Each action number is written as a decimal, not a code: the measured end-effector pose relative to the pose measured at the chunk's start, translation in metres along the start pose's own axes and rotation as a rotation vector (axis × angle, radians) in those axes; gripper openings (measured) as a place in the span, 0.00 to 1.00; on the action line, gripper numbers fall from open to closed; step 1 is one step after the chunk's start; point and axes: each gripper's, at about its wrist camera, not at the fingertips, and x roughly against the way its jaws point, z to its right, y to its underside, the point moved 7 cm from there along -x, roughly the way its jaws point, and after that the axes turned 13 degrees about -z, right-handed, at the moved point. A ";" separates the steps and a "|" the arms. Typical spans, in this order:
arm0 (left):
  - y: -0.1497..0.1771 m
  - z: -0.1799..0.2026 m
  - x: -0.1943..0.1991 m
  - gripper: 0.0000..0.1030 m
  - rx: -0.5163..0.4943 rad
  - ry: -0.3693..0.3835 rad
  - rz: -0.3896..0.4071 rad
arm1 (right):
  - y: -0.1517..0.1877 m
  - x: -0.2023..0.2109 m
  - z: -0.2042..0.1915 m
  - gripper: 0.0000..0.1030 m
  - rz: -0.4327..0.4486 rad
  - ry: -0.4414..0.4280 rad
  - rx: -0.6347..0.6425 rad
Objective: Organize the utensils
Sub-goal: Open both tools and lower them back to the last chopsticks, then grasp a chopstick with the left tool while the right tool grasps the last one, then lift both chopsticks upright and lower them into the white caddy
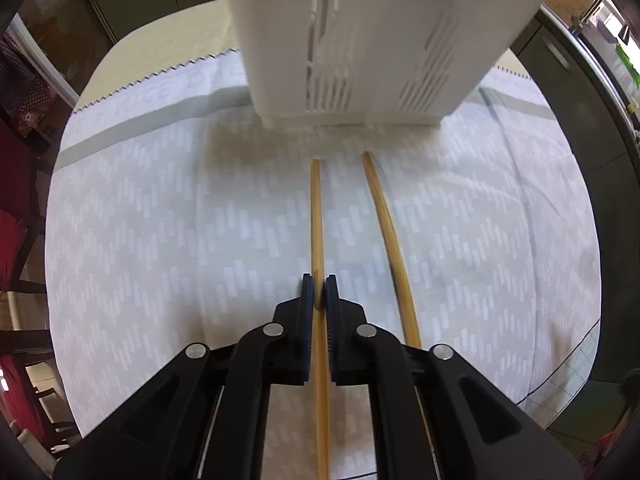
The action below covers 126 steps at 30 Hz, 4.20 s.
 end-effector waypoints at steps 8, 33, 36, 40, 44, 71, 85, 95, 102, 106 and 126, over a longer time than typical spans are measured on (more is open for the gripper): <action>0.011 -0.027 0.048 0.06 -0.011 0.029 0.128 | -0.033 -0.075 -0.042 0.61 -0.132 0.002 0.015; 0.031 -0.058 0.046 0.06 -0.013 0.077 0.129 | -0.069 -0.159 -0.073 0.08 -0.174 0.162 -0.064; 0.032 -0.058 0.048 0.06 -0.014 0.079 0.136 | -0.065 -0.149 -0.069 0.07 -0.153 0.137 -0.072; 0.034 -0.059 0.053 0.06 -0.019 0.078 0.155 | -0.063 -0.127 -0.068 0.07 -0.096 0.075 -0.084; 0.038 -0.060 0.062 0.06 -0.025 0.085 0.180 | -0.058 -0.089 -0.069 0.07 -0.014 0.021 -0.077; 0.086 -0.051 0.144 0.06 -0.093 0.086 0.360 | -0.010 0.043 -0.055 0.07 0.256 -0.020 -0.079; 0.088 -0.053 0.156 0.06 -0.097 0.100 0.388 | -0.013 0.048 -0.060 0.07 0.268 -0.019 -0.055; 0.090 -0.051 0.168 0.06 -0.107 0.100 0.422 | -0.015 0.054 -0.063 0.07 0.279 -0.018 -0.038; 0.090 -0.050 0.171 0.06 -0.111 0.102 0.434 | -0.014 0.055 -0.064 0.07 0.281 -0.019 -0.036; 0.090 -0.050 0.176 0.06 -0.113 0.100 0.444 | -0.017 0.060 -0.065 0.07 0.289 -0.028 -0.031; 0.056 -0.017 0.298 0.06 -0.171 0.115 0.672 | -0.070 0.144 -0.067 0.07 0.442 -0.048 0.006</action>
